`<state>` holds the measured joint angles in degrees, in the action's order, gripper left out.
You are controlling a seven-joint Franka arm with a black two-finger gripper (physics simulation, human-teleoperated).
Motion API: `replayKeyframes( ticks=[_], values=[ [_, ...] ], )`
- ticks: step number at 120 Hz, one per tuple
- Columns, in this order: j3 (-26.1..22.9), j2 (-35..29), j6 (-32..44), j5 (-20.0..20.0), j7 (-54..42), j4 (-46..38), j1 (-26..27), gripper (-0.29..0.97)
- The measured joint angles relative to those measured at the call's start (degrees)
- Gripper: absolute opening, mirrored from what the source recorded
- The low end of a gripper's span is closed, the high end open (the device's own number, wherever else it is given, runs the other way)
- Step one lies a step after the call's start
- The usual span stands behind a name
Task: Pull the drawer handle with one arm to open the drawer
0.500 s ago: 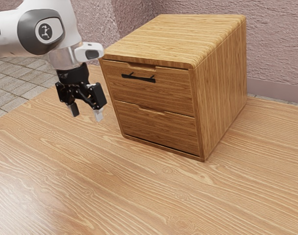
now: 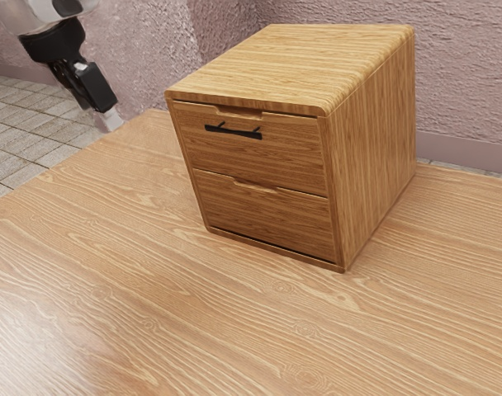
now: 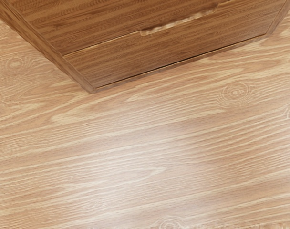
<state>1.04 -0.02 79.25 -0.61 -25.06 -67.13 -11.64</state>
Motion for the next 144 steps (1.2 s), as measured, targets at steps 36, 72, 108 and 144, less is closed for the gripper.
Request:
replayKeyframes(
  ticks=[36, 72, 108, 144],
  values=[
    [2.8, -1.5, 0.3, -4.4, -26.9, 1.7, 3.0, 0.68],
    [2.7, 0.1, 1.5, -1.1, -45.1, 1.1, -0.2, 0.68],
    [-11.1, -0.8, -1.1, 1.7, -49.1, 1.5, -15.3, 0.68],
    [-15.7, 2.0, 0.4, 1.4, -48.4, 2.7, -7.6, 0.68]
  ],
)
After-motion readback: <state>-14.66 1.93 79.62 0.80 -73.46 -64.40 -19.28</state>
